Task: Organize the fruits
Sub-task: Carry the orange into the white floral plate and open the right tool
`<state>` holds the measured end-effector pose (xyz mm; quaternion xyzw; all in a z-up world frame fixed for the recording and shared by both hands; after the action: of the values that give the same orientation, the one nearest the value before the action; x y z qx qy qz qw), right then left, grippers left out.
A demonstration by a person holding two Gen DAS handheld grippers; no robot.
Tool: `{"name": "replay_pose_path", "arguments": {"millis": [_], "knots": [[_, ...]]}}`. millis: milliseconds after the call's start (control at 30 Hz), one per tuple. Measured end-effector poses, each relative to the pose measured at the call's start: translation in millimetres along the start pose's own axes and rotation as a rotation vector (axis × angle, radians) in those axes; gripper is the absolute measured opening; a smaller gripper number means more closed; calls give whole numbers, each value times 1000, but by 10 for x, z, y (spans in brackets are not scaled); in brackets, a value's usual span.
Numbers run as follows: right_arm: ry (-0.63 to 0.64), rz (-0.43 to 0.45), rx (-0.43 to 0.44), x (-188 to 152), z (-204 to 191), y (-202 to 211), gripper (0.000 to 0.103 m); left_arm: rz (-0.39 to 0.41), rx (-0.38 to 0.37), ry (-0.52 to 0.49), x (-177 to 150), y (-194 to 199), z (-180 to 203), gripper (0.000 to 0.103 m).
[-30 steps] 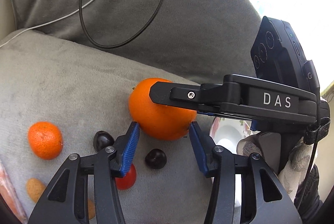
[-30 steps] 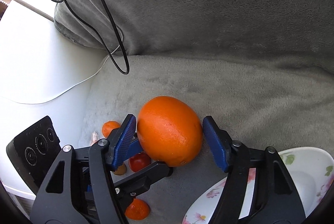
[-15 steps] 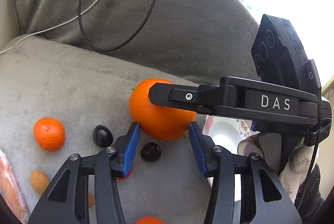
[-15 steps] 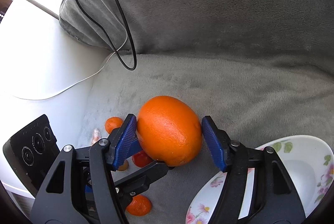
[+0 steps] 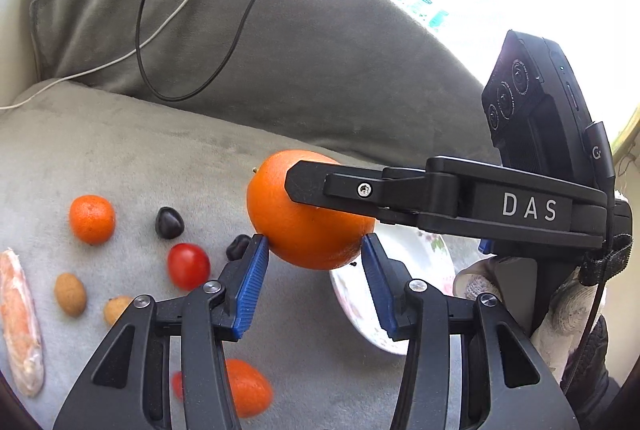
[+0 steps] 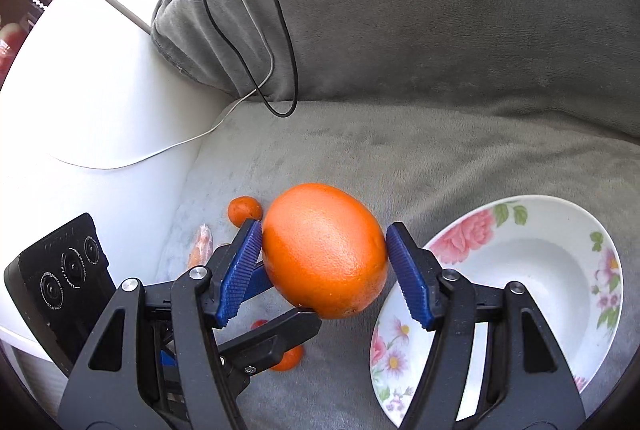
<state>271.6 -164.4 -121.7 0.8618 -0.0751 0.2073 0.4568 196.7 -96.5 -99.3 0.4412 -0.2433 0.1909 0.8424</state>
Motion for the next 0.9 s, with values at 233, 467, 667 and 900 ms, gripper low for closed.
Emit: {"name": "replay_pose_path", "arguments": {"millis": [233,467,667,900], "knots": [[-7,23,-13,-256,12,204,68,-13,-24,-24,-209,74,197,47],[-38,45,-13,-507,156,367,68,-38,-47,-43,-365,55,386,47],[-82,50,-2,-652,327,442,68,-69,-56,-61,-483,-16,492,47],[-135,85,2,-724,536,578,68,-78,-68,-103,-558,-106,621,42]]}}
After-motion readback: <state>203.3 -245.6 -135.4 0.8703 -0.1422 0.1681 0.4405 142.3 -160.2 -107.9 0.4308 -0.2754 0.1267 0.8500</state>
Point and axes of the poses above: each gripper's, at about its wrist camera, not at the fingertips, and y roughly against the way its jaws point, z to its right, x to its top, the point moved 7 cm from there along -y, roughly the way its jaws point
